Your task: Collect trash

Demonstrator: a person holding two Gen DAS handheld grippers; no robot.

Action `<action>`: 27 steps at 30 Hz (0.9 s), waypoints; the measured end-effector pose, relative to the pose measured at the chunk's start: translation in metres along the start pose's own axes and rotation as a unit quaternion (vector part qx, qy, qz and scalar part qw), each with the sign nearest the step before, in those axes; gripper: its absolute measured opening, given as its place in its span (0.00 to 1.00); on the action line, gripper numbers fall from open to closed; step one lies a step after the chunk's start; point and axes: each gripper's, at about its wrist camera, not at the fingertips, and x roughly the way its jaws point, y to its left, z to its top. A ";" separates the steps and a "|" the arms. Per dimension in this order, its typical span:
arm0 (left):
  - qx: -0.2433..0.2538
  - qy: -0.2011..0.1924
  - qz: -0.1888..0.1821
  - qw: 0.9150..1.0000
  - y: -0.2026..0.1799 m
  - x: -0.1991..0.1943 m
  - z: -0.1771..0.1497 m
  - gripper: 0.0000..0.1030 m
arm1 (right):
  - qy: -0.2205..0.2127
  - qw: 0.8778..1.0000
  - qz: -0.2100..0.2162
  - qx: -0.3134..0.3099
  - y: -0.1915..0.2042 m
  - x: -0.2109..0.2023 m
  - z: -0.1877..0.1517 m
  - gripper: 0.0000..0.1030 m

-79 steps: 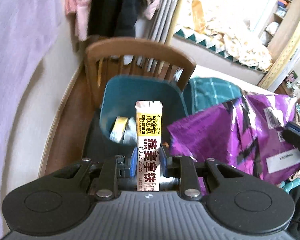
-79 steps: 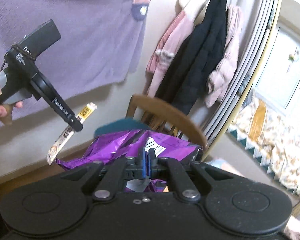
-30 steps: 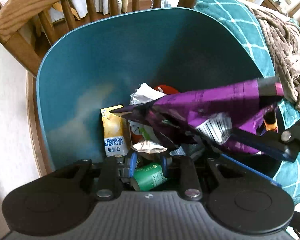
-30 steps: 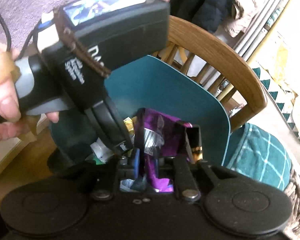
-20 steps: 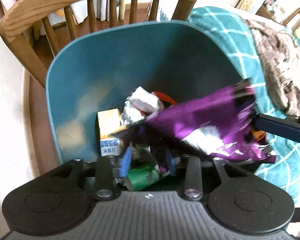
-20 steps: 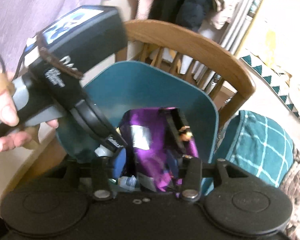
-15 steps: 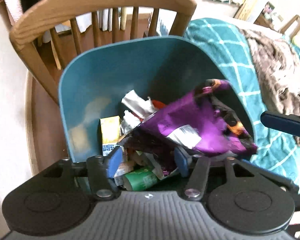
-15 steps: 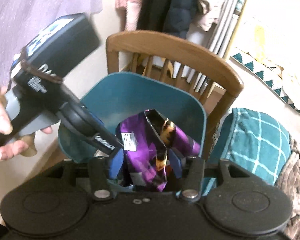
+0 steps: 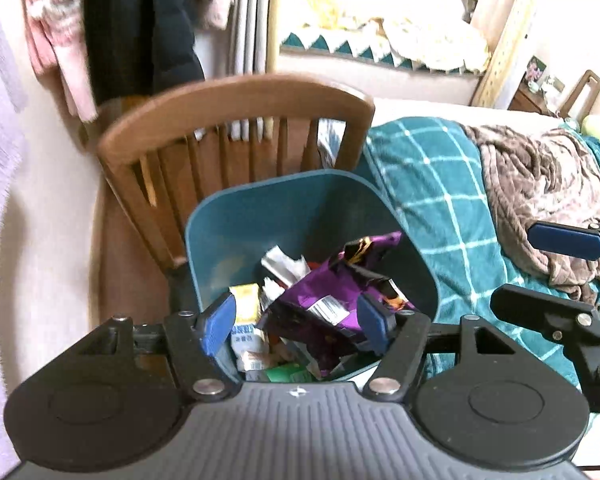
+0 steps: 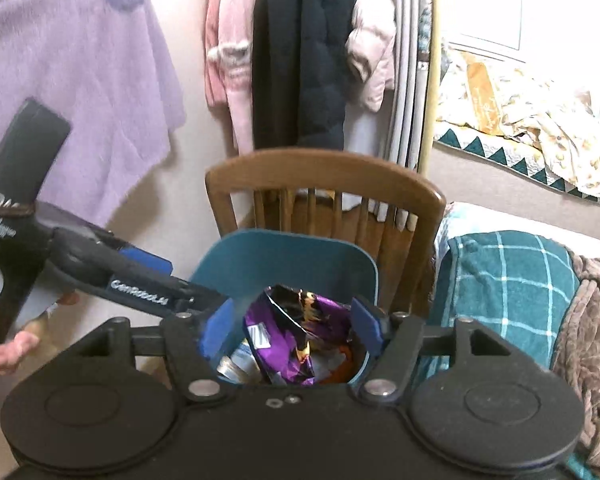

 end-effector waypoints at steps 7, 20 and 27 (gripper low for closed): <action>0.002 -0.054 0.026 0.998 -0.028 -0.054 -0.010 0.73 | -0.038 0.999 0.027 0.017 -0.011 -0.040 -0.003 0.77; -0.050 -0.091 0.052 0.993 -0.068 -0.107 -0.041 0.79 | -0.084 0.993 0.075 0.035 -0.023 -0.096 -0.019 0.97; -0.077 -0.097 0.042 0.991 -0.084 -0.125 -0.063 0.98 | -0.094 0.992 0.080 0.017 -0.023 -0.125 -0.037 1.00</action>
